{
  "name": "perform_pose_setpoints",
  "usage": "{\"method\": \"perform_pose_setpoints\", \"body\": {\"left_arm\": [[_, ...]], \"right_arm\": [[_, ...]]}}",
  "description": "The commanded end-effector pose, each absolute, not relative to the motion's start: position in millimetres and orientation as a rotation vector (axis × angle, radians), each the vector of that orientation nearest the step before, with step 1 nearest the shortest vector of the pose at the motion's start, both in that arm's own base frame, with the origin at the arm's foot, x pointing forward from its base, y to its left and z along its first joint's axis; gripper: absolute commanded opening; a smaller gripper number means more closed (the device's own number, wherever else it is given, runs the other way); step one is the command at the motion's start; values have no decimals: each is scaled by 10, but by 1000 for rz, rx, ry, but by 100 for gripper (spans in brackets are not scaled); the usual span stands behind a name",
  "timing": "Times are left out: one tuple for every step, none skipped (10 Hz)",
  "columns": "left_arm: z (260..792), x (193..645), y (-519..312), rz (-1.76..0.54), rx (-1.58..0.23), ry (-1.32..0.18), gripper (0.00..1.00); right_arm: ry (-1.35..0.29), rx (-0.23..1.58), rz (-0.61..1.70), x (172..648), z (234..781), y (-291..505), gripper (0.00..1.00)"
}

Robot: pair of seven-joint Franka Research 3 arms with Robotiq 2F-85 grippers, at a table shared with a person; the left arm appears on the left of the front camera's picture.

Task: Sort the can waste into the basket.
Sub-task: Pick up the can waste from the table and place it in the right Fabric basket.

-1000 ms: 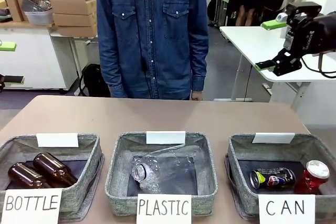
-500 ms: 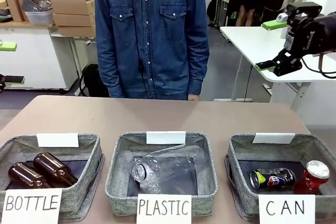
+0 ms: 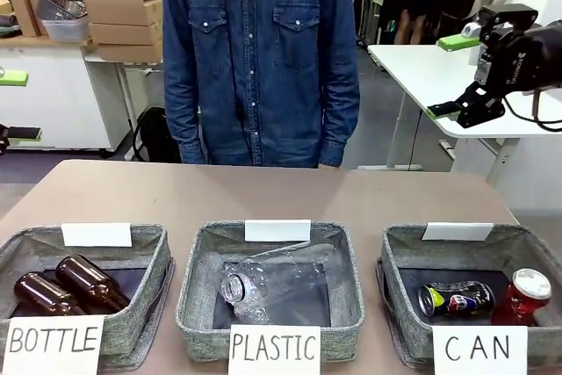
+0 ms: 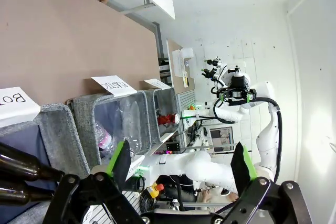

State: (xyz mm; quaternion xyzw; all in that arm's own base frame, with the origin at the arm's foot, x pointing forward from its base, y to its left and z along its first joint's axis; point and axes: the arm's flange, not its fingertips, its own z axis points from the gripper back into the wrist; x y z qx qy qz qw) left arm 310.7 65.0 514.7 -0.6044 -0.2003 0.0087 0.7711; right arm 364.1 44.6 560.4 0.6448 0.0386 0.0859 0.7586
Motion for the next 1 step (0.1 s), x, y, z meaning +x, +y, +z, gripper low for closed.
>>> {"method": "perform_pose_setpoints", "body": {"left_arm": [[5160, 3088, 690, -2, -1310, -437, 100]], "right_arm": [[84, 1405, 201, 3644, 5597, 453, 100]]}}
